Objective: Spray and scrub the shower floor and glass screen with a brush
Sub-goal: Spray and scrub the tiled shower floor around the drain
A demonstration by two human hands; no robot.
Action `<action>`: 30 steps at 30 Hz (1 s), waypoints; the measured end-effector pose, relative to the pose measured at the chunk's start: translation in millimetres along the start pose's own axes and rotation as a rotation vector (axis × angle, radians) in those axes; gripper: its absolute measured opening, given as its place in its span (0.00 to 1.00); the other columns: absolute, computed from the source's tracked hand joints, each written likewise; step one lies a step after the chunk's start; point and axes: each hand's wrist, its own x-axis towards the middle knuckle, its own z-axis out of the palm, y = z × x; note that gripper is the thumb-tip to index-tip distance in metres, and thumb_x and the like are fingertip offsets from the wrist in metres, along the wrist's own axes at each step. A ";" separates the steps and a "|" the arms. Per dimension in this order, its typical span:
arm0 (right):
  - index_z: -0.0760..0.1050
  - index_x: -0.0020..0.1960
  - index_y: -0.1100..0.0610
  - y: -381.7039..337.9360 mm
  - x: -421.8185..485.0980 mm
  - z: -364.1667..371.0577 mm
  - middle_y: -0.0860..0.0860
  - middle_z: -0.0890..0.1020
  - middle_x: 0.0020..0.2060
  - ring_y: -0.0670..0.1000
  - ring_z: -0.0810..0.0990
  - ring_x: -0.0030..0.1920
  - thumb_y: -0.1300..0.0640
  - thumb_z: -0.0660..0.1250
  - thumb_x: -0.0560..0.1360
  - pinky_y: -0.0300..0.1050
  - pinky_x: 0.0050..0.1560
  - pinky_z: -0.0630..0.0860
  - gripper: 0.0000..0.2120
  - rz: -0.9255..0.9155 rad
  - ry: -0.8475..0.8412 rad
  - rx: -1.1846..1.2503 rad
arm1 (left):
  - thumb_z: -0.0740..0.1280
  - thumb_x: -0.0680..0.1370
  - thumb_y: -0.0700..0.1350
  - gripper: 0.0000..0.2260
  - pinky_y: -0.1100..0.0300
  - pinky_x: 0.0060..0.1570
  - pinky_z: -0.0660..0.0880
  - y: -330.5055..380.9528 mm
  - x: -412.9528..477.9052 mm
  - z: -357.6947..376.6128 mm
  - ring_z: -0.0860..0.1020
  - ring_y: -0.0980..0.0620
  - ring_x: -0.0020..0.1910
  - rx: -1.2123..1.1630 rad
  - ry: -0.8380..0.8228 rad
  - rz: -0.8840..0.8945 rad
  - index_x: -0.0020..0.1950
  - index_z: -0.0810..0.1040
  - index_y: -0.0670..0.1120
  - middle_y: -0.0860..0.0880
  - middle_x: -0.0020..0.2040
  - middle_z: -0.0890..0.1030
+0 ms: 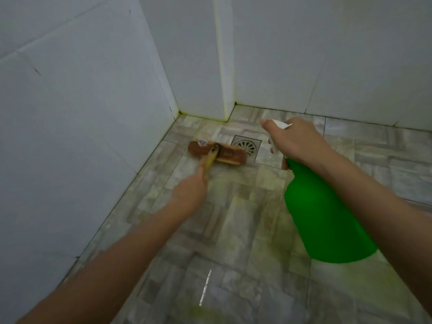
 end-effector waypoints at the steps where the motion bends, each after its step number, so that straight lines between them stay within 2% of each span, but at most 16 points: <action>1: 0.77 0.49 0.65 -5.1 -3.2 4.0 0.59 0.84 0.38 0.53 0.80 0.20 0.41 0.59 0.79 0.43 0.32 0.74 0.25 -0.006 -0.011 -0.006 | 0.51 0.82 0.45 0.26 0.52 0.42 0.72 -4.5 19.0 -8.4 0.76 0.46 0.42 0.023 0.018 -0.031 0.78 0.45 0.52 0.41 0.50 0.79; 3: 0.76 0.45 0.63 -12.5 -9.0 10.7 0.56 0.81 0.30 0.49 0.77 0.17 0.41 0.58 0.80 0.41 0.29 0.69 0.24 -0.012 -0.022 -0.017 | 0.51 0.81 0.42 0.27 0.49 0.54 0.73 -10.8 52.9 -30.4 0.76 0.40 0.56 0.022 0.003 -0.130 0.78 0.44 0.49 0.37 0.63 0.74; 5: 0.72 0.42 0.60 -19.7 -14.5 17.2 0.55 0.78 0.27 0.48 0.76 0.15 0.42 0.58 0.80 0.42 0.28 0.66 0.22 -0.021 -0.038 -0.005 | 0.52 0.80 0.41 0.29 0.48 0.60 0.72 -21.1 67.3 -49.4 0.72 0.38 0.62 0.029 -0.050 -0.161 0.78 0.42 0.48 0.35 0.68 0.68; 7: 0.69 0.40 0.59 -27.8 -19.3 22.4 0.55 0.77 0.28 0.49 0.76 0.15 0.42 0.59 0.80 0.42 0.26 0.67 0.21 -0.035 -0.064 0.026 | 0.53 0.80 0.42 0.29 0.49 0.53 0.74 -36.2 49.0 -52.0 0.74 0.39 0.59 0.036 -0.060 -0.138 0.78 0.43 0.48 0.34 0.66 0.70; 9: 0.68 0.37 0.58 -33.4 -22.1 26.5 0.54 0.76 0.27 0.49 0.75 0.15 0.43 0.59 0.80 0.40 0.23 0.68 0.21 -0.045 -0.082 0.036 | 0.52 0.81 0.43 0.27 0.52 0.43 0.73 -57.1 0.8 -34.9 0.77 0.43 0.47 0.021 -0.052 -0.133 0.78 0.45 0.51 0.37 0.59 0.76; 12: 0.69 0.37 0.58 -40.0 -23.7 34.8 0.54 0.76 0.28 0.49 0.75 0.16 0.43 0.59 0.80 0.40 0.24 0.68 0.22 -0.078 -0.096 0.016 | 0.52 0.82 0.46 0.26 0.52 0.40 0.75 -84.2 -91.3 -13.3 0.75 0.50 0.35 -0.066 -0.085 -0.095 0.77 0.45 0.55 0.44 0.44 0.78; 14: 0.72 0.40 0.60 -46.5 -24.1 43.9 0.55 0.77 0.28 0.49 0.77 0.17 0.42 0.59 0.80 0.41 0.28 0.70 0.22 -0.103 -0.114 0.014 | 0.51 0.83 0.47 0.25 0.53 0.38 0.72 -99.1 -98.3 -19.1 0.71 0.52 0.31 0.020 -0.087 -0.084 0.77 0.45 0.55 0.48 0.38 0.74; 16: 0.76 0.44 0.63 -53.1 -25.6 52.0 0.56 0.80 0.31 0.51 0.78 0.18 0.42 0.60 0.79 0.43 0.33 0.73 0.23 -0.103 -0.136 0.032 | 0.51 0.83 0.45 0.24 0.54 0.39 0.70 -104.0 -62.4 -29.4 0.72 0.49 0.33 0.084 -0.072 -0.136 0.78 0.47 0.52 0.44 0.44 0.76; 18: 0.79 0.48 0.66 -59.1 -30.9 60.8 0.58 0.81 0.31 0.51 0.78 0.17 0.41 0.60 0.78 0.45 0.34 0.75 0.26 -0.109 -0.162 0.047 | 0.50 0.82 0.44 0.24 0.51 0.46 0.74 -103.0 -33.4 -44.0 0.77 0.43 0.46 0.030 -0.087 -0.196 0.77 0.49 0.48 0.38 0.58 0.76; 19: 0.79 0.48 0.67 -60.8 -34.0 63.0 0.58 0.80 0.30 0.50 0.77 0.16 0.42 0.60 0.78 0.45 0.34 0.74 0.27 -0.114 -0.170 0.054 | 0.51 0.81 0.44 0.25 0.50 0.50 0.74 -100.3 -26.6 -44.8 0.77 0.40 0.52 0.002 -0.094 -0.202 0.77 0.49 0.47 0.36 0.62 0.74; 21: 0.78 0.47 0.67 -62.1 -39.8 66.9 0.59 0.81 0.31 0.50 0.77 0.16 0.41 0.60 0.79 0.45 0.34 0.73 0.27 -0.128 -0.201 0.061 | 0.51 0.81 0.43 0.26 0.50 0.47 0.73 -94.5 -51.3 -32.1 0.78 0.41 0.51 -0.046 -0.090 -0.221 0.78 0.46 0.47 0.37 0.58 0.76; 23: 0.78 0.48 0.67 -57.4 -40.9 67.3 0.58 0.85 0.36 0.50 0.77 0.17 0.41 0.60 0.79 0.45 0.34 0.74 0.27 -0.129 -0.218 0.071 | 0.51 0.82 0.43 0.26 0.57 0.35 0.71 -93.0 -105.0 -9.8 0.77 0.48 0.38 -0.094 -0.073 -0.239 0.78 0.45 0.52 0.45 0.43 0.78; 25: 0.79 0.49 0.66 -49.6 -39.7 64.9 0.58 0.86 0.39 0.52 0.78 0.18 0.41 0.60 0.79 0.44 0.33 0.73 0.26 -0.124 -0.222 0.076 | 0.52 0.83 0.44 0.26 0.61 0.28 0.66 -98.0 -158.7 2.4 0.72 0.54 0.29 -0.133 -0.090 -0.241 0.77 0.45 0.54 0.50 0.34 0.73; 28: 0.79 0.49 0.65 -45.2 -41.9 63.5 0.58 0.86 0.39 0.53 0.79 0.20 0.41 0.61 0.78 0.43 0.33 0.73 0.26 -0.132 -0.218 0.059 | 0.51 0.83 0.47 0.24 0.58 0.30 0.68 -123.7 -163.3 -5.8 0.73 0.51 0.30 -0.037 -0.110 -0.225 0.78 0.48 0.52 0.48 0.34 0.74; 30: 0.80 0.49 0.66 -46.3 -51.2 66.5 0.56 0.84 0.34 0.51 0.77 0.18 0.40 0.61 0.77 0.43 0.31 0.73 0.28 -0.154 -0.244 0.027 | 0.50 0.83 0.48 0.23 0.56 0.40 0.70 -134.2 -141.7 -25.3 0.77 0.43 0.41 0.028 -0.147 -0.255 0.77 0.49 0.50 0.39 0.46 0.77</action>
